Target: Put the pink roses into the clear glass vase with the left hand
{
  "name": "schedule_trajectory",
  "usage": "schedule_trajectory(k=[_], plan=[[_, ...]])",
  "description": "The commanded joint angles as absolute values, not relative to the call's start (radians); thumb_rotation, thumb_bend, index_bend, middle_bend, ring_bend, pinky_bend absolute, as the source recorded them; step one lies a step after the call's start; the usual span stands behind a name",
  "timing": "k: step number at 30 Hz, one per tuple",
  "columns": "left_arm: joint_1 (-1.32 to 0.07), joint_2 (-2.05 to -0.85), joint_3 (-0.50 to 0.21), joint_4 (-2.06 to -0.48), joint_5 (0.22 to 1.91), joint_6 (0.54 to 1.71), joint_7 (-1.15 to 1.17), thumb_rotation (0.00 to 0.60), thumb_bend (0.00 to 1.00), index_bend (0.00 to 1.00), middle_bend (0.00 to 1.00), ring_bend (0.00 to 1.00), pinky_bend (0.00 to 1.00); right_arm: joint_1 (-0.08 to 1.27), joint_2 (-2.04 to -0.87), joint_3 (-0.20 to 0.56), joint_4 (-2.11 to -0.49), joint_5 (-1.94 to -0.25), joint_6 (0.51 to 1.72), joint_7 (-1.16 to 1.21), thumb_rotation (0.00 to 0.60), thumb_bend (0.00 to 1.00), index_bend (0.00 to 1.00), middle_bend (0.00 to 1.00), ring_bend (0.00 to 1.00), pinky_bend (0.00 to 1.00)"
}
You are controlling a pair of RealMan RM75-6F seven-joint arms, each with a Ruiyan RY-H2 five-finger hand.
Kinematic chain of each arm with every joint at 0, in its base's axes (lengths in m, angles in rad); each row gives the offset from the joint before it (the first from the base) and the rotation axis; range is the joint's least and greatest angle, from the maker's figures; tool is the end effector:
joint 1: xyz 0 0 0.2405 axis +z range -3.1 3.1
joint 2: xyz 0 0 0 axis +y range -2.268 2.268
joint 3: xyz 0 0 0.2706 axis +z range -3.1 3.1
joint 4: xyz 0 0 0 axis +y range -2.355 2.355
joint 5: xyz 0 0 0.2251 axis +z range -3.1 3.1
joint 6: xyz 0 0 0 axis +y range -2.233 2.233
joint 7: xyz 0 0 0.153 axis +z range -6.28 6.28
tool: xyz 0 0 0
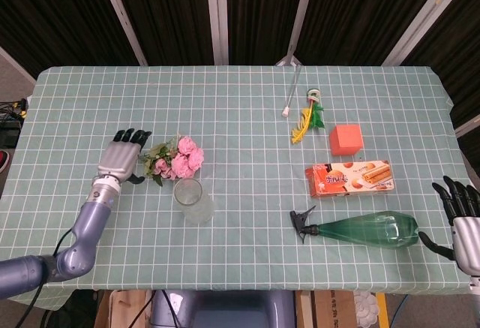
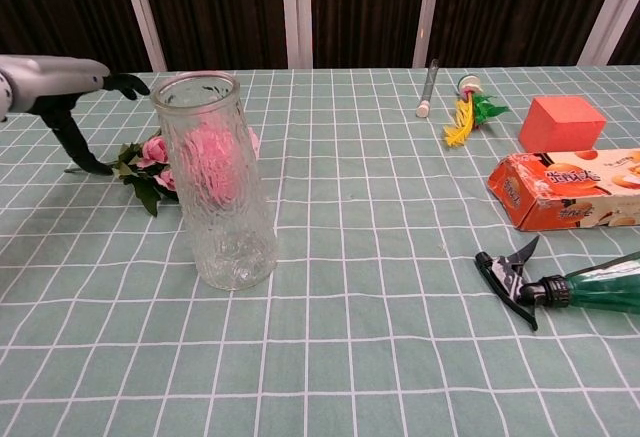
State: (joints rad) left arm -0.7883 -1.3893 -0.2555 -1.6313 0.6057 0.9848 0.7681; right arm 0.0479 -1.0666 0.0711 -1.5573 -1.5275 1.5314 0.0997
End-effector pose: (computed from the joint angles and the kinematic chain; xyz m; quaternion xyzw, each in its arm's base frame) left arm -0.1774 0.3911 0.0227 -0.7101 -0.4006 -0.2425 0.5258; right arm -0.3430 -0.1854 0.1837 0.5822 -0.3693 0.4033 0.6017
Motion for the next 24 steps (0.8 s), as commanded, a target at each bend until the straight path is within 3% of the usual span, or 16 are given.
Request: schedule_trajectory(k=[1, 14, 24], plan=[[-0.827, -1.443, -0.241, -1.590, 0.574, 0.974, 0.789, 0.600, 0.24, 0.06, 0.05, 0.00, 0.00, 0.050, -1.069, 0.071, -1.557, -1.528, 1.528, 0.095, 0.600, 0.21, 0.13, 0.05, 0.02, 0.00], [-0.881, -1.604, -0.214, -1.425, 0.614, 1.018, 0.775, 0.600, 0.24, 0.08, 0.06, 0.00, 0.00, 0.046, -1.066, 0.074, -1.555, -1.522, 1.535, 0.106, 0.600, 0.21, 0.13, 0.05, 0.02, 0.00], [-0.898, -1.688, -0.204, -1.334, 0.686, 1.059, 0.769, 0.600, 0.32, 0.15, 0.18, 0.07, 0.08, 0.050, -1.064, 0.069, -1.553, -1.531, 1.528, 0.122, 0.600, 0.21, 0.13, 0.05, 0.02, 0.00]])
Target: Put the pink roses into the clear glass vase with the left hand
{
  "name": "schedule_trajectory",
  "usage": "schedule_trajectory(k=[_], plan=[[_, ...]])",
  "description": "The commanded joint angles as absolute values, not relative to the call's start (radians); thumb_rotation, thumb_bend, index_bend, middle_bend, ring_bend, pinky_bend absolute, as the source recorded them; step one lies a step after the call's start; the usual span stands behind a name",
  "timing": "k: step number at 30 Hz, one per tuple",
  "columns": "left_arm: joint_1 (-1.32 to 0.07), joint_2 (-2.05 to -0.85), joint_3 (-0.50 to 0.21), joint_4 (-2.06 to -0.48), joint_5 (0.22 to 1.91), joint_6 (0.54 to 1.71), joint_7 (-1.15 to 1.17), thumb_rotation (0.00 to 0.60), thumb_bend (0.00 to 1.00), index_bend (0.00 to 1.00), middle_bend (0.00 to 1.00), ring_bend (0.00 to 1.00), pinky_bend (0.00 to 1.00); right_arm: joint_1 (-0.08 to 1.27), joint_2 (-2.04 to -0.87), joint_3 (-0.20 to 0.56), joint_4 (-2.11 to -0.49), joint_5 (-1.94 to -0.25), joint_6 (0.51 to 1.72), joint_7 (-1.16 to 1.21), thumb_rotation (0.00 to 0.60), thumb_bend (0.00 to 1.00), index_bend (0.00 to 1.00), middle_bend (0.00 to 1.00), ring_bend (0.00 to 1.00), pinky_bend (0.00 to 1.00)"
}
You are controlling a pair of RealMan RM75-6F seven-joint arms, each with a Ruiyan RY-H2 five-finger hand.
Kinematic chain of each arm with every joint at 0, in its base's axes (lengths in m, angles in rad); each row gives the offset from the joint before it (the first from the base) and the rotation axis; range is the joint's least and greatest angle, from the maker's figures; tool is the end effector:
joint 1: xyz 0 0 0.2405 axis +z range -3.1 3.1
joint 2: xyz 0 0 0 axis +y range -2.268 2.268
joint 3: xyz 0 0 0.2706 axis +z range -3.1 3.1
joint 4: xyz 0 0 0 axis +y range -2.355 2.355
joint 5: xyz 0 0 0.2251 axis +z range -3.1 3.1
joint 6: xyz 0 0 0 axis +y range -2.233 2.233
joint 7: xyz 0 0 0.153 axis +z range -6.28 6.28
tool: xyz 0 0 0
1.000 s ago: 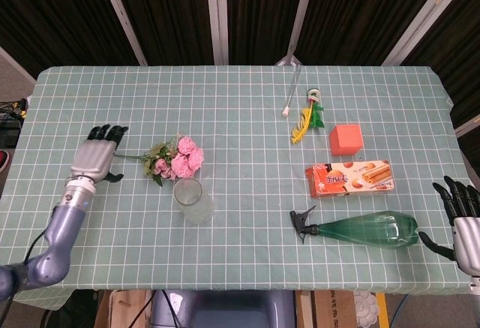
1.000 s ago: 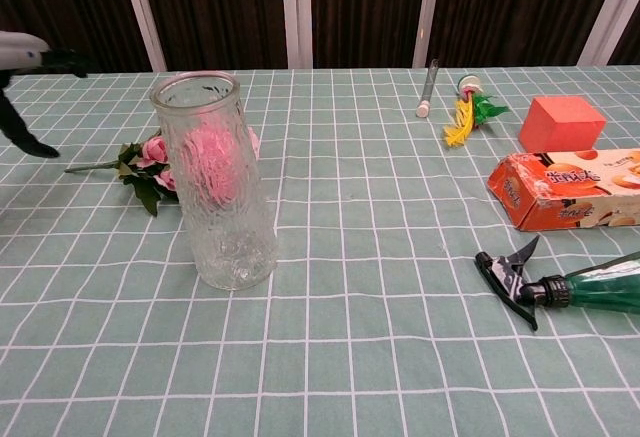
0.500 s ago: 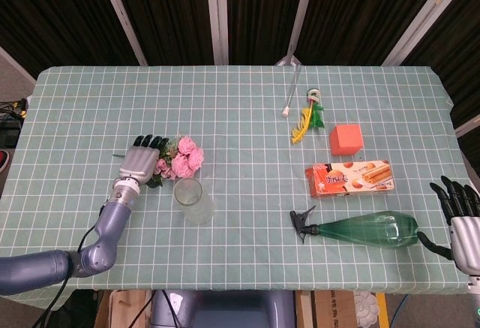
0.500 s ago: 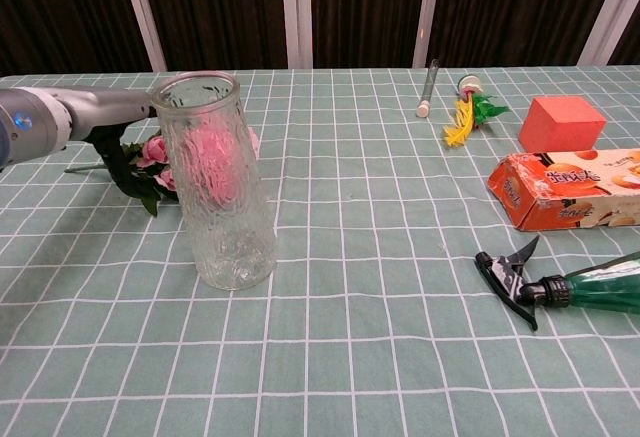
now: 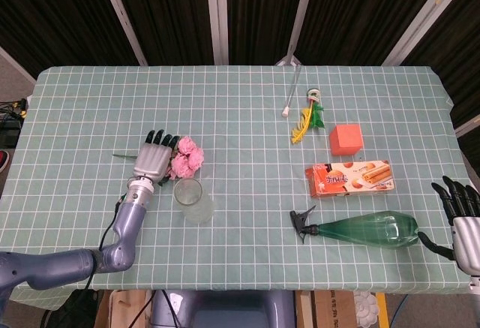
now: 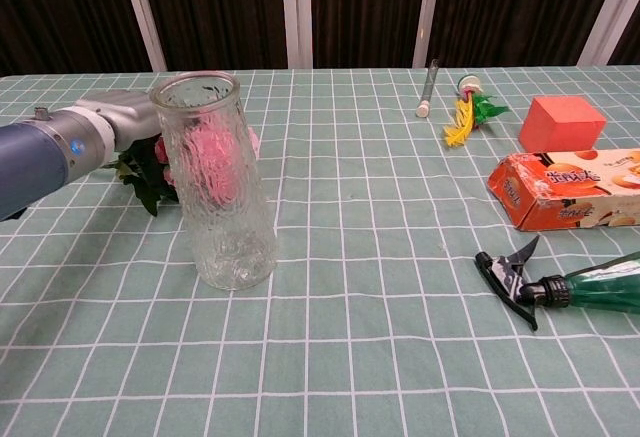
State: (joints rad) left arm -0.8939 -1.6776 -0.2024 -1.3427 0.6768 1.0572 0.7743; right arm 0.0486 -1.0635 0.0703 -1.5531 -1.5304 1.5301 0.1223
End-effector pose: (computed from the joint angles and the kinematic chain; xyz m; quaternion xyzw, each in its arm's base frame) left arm -0.1515 0.4054 -0.0517 -0.7261 -0.3431 -0.2548 0.5386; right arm -0.3437 -0.1855 0.1848 0.5807 -0.3736 0.4079 0.5973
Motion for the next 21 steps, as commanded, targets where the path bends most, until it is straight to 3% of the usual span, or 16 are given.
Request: schedule_trajectory(k=[1, 6, 12, 18, 21], plan=[[-0.899, -1.693, -0.204, -1.328, 0.691, 1.059, 0.765, 0.600, 0.32, 0.16, 0.19, 0.08, 0.08, 0.050, -1.064, 0.069, -1.553, -1.531, 1.528, 0.123, 0.600, 0.21, 0.13, 0.05, 0.02, 0.00], [-0.903, -1.710, -0.196, -1.309, 0.679, 1.049, 0.788, 0.600, 0.34, 0.18, 0.22, 0.10, 0.10, 0.047, -1.061, 0.071, -1.553, -1.526, 1.530, 0.126, 0.600, 0.21, 0.13, 0.05, 0.02, 0.00], [-0.901, -1.732, -0.189, -1.276, 0.707, 1.059, 0.780, 0.600, 0.46, 0.28, 0.37, 0.26, 0.27, 0.045, -1.059, 0.070, -1.554, -1.528, 1.534, 0.130, 0.600, 0.21, 0.14, 0.05, 0.02, 0.00], [-0.891, -1.747, -0.183, -1.238, 0.759, 1.076, 0.746, 0.600, 0.49, 0.33, 0.39, 0.33, 0.46, 0.045, -1.058, 0.070, -1.554, -1.526, 1.532, 0.132, 0.600, 0.21, 0.16, 0.05, 0.02, 0.00], [-0.875, -1.748, -0.201, -1.232, 0.789, 1.076, 0.674, 0.600, 0.49, 0.33, 0.38, 0.33, 0.47, 0.045, -1.057, 0.070, -1.555, -1.528, 1.534, 0.131, 0.600, 0.21, 0.17, 0.05, 0.02, 0.00]])
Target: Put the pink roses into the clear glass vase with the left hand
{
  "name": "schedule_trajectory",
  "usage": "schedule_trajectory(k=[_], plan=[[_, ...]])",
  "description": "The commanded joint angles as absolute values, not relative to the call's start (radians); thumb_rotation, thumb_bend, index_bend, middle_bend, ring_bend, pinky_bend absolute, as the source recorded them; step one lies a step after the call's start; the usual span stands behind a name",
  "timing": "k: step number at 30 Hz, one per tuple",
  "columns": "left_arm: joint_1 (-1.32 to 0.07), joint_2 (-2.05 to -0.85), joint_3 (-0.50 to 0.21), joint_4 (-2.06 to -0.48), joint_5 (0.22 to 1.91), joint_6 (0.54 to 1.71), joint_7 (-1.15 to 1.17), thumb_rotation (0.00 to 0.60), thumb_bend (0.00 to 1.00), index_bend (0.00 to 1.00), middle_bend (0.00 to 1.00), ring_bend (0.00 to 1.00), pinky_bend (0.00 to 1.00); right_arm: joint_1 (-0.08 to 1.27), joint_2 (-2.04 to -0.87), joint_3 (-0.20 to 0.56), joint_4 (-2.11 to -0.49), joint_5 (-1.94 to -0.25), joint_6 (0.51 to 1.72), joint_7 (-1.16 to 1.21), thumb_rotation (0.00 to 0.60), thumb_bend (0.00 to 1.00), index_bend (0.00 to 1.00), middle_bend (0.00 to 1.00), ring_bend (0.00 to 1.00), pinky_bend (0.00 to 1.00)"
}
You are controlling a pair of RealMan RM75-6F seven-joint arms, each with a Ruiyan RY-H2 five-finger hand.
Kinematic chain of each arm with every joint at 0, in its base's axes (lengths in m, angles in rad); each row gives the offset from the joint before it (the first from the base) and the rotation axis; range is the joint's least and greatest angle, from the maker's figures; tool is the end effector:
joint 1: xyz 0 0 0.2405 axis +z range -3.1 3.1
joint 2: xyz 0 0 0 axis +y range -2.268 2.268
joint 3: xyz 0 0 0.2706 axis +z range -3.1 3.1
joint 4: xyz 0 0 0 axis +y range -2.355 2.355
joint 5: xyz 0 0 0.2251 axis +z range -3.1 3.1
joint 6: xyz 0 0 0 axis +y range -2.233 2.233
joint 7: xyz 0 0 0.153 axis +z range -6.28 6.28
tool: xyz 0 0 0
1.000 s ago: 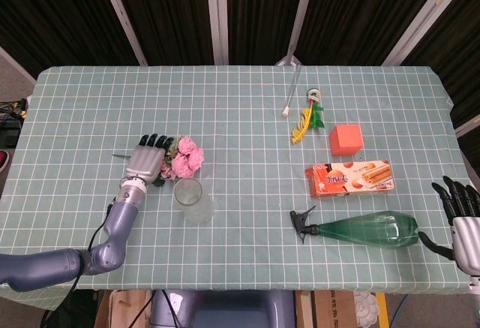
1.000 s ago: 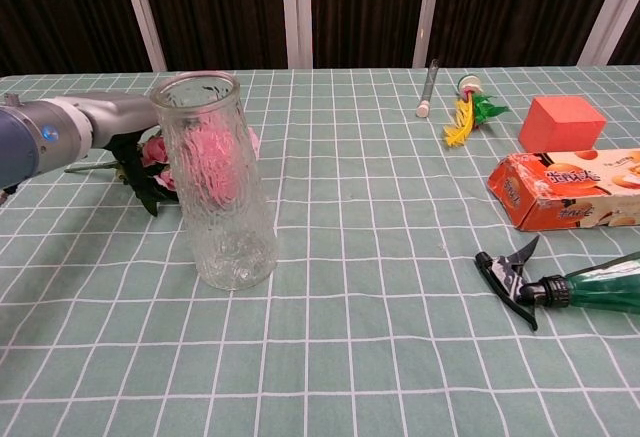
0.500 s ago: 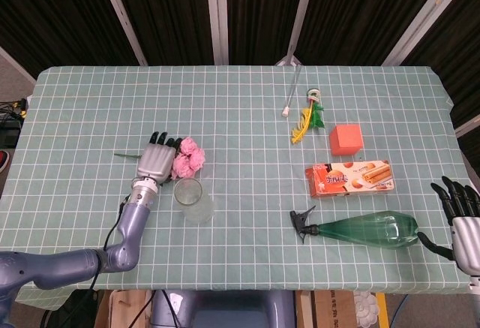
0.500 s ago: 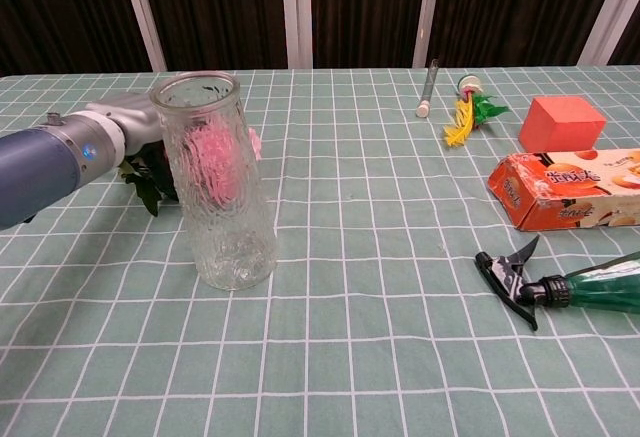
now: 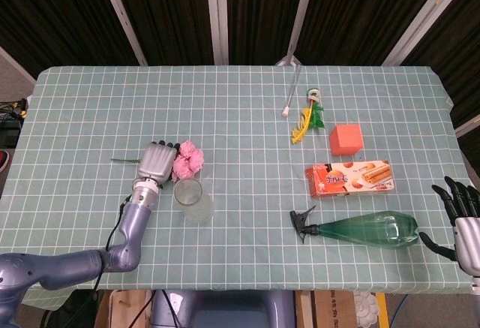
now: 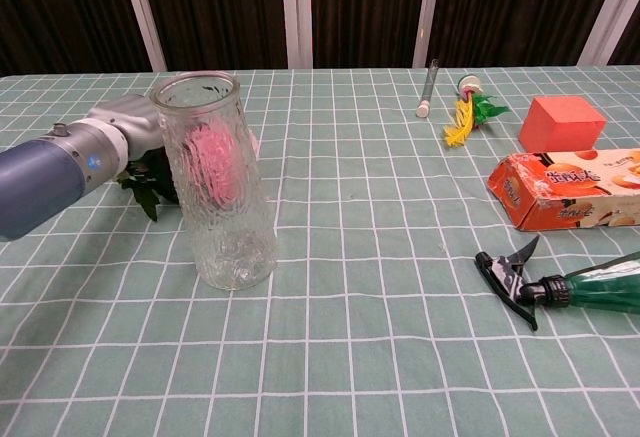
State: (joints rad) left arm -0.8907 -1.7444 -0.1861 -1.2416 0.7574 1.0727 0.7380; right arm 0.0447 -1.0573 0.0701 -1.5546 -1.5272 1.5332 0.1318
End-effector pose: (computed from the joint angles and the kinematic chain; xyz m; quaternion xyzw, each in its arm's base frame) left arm -0.1531 0.4073 -0.0646 -0.7274 -0.3167 -0.2664 0.5474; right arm -0.3447 -0.1841 0.1874 0.5776 -0.3757 0.4087 0.5985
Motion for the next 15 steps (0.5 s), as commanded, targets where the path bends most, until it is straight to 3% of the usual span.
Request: schedule_trajectory(k=[1, 8, 15], plan=[[-0.871, -1.743, -0.206, -1.236, 0.794, 1.075, 0.659, 0.600, 0.49, 0.33, 0.38, 0.33, 0.47, 0.045, -1.058, 0.070, -1.555, -1.529, 1.534, 0.130, 0.600, 0.21, 0.17, 0.05, 0.02, 0.00], [-0.835, -1.646, -0.257, -1.375, 0.811, 1.096, 0.581, 0.600, 0.49, 0.33, 0.37, 0.33, 0.47, 0.047, -1.057, 0.067, -1.558, -1.531, 1.526, 0.128, 0.600, 0.21, 0.17, 0.05, 0.02, 0.00], [-0.741, -1.443, -0.327, -1.595, 0.896, 1.132, 0.371, 0.600, 0.49, 0.32, 0.36, 0.33, 0.47, 0.047, -1.053, 0.062, -1.563, -1.539, 1.527, 0.133, 0.600, 0.21, 0.17, 0.05, 0.02, 0.00]])
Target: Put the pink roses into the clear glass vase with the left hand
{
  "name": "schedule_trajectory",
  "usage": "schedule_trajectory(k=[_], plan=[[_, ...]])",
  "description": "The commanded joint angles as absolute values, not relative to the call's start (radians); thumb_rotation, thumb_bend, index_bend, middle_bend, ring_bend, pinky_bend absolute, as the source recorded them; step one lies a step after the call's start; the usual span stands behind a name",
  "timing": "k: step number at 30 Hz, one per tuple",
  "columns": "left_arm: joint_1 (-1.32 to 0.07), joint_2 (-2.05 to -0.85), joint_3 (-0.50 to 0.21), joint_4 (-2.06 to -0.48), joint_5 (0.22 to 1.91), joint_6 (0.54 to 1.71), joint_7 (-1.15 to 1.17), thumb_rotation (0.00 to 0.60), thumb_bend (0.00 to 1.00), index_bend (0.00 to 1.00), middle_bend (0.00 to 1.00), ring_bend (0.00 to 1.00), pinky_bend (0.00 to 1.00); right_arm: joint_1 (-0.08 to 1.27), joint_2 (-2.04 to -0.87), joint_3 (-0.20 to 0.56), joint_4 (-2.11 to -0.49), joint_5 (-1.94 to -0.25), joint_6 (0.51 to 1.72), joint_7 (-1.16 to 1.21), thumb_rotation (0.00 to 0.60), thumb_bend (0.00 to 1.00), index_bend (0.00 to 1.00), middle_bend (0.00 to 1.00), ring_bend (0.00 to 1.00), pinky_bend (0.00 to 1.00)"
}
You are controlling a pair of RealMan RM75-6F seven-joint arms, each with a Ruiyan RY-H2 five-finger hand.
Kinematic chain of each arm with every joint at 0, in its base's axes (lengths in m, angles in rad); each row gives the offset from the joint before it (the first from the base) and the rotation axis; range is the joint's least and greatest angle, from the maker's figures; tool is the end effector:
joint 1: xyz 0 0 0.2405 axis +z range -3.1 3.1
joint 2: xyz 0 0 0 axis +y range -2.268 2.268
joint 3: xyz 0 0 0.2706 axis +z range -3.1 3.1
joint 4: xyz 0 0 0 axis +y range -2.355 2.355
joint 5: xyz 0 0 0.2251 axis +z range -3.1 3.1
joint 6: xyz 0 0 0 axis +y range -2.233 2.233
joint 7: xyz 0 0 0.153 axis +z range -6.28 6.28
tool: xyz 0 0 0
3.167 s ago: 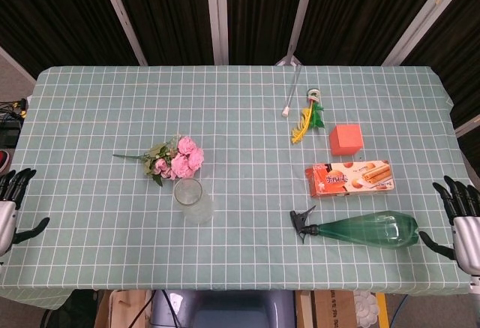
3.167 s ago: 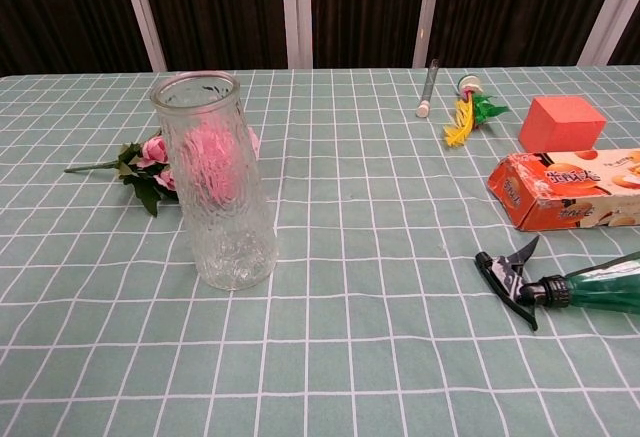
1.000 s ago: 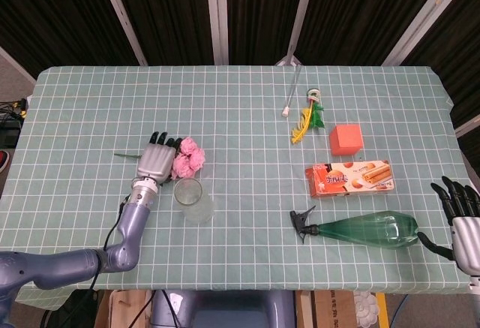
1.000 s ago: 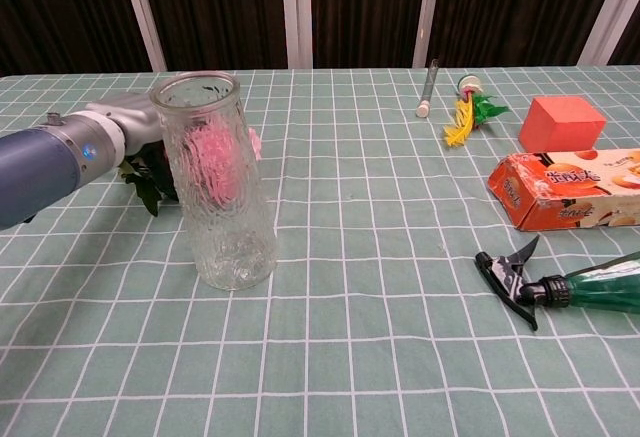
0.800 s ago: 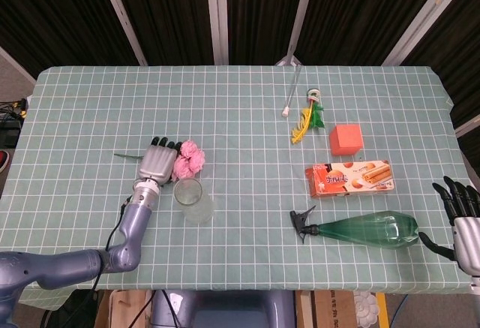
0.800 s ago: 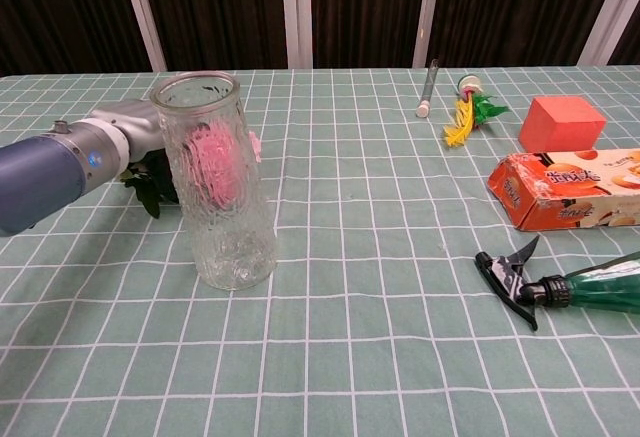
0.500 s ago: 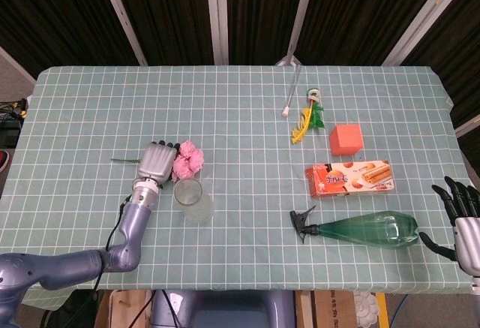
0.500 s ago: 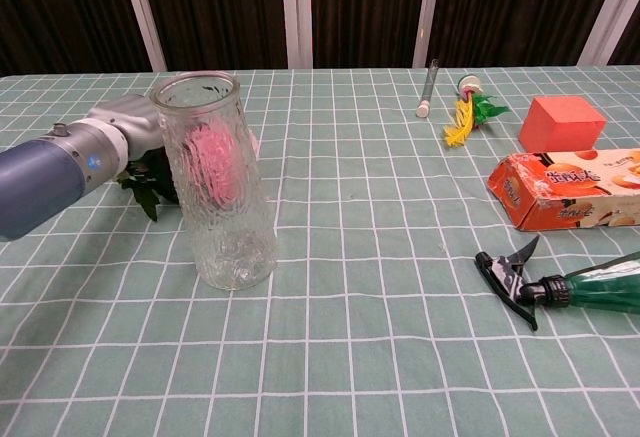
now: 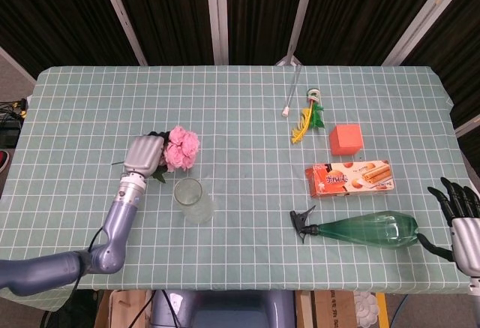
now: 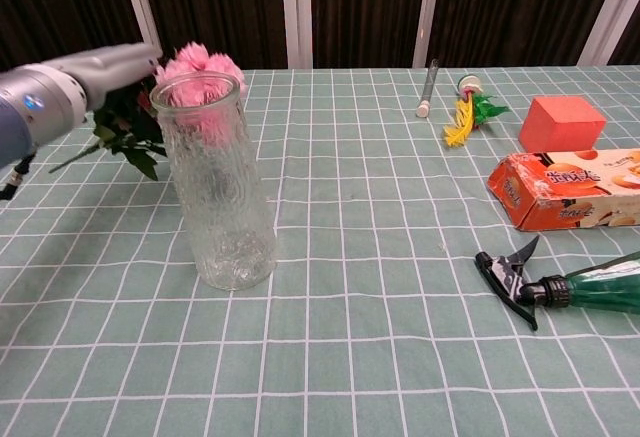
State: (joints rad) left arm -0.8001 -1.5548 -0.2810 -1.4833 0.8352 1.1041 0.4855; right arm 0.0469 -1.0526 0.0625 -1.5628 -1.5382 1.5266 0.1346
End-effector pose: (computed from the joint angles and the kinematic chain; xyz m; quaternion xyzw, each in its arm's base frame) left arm -0.1462 0.4037 0.0012 -0.6550 -0.4052 -0.3837 0.5094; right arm -0.3427 -0.1832 0.1852 0.5830 -0.3794 0.4083 0.5912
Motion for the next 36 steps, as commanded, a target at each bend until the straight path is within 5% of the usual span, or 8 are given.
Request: schedule_trajectory(k=[1, 12, 18, 26, 36], plan=[[-0.725, -1.411, -0.336, -1.625, 0.916, 1.141, 0.338, 0.600, 0.49, 0.32, 0.36, 0.33, 0.47, 0.047, -1.053, 0.062, -1.564, -1.540, 1.528, 0.132, 0.600, 0.21, 0.17, 0.05, 0.02, 0.00], [-0.538, -1.029, -0.458, -2.017, 1.138, 1.253, -0.029, 0.600, 0.49, 0.32, 0.35, 0.32, 0.47, 0.047, -1.056, 0.056, -1.579, -1.556, 1.533, 0.106, 0.600, 0.21, 0.17, 0.05, 0.02, 0.00], [-0.452, -0.986, -0.495, -2.139, 1.278, 1.317, -0.387, 0.600, 0.49, 0.32, 0.35, 0.31, 0.47, 0.046, -1.051, 0.054, -1.580, -1.565, 1.539, 0.122, 0.600, 0.21, 0.17, 0.05, 0.02, 0.00], [-0.442, -0.934, -0.481, -2.270, 1.374, 1.262, -0.660, 0.600, 0.49, 0.32, 0.35, 0.31, 0.46, 0.046, -1.049, 0.057, -1.571, -1.558, 1.540, 0.141, 0.600, 0.21, 0.17, 0.05, 0.02, 0.00], [-0.505, -0.983, -0.460, -2.329, 1.353, 1.221, -0.630, 0.600, 0.49, 0.32, 0.36, 0.31, 0.46, 0.042, -1.047, 0.060, -1.569, -1.552, 1.546, 0.152, 0.600, 0.21, 0.17, 0.05, 0.02, 0.00]])
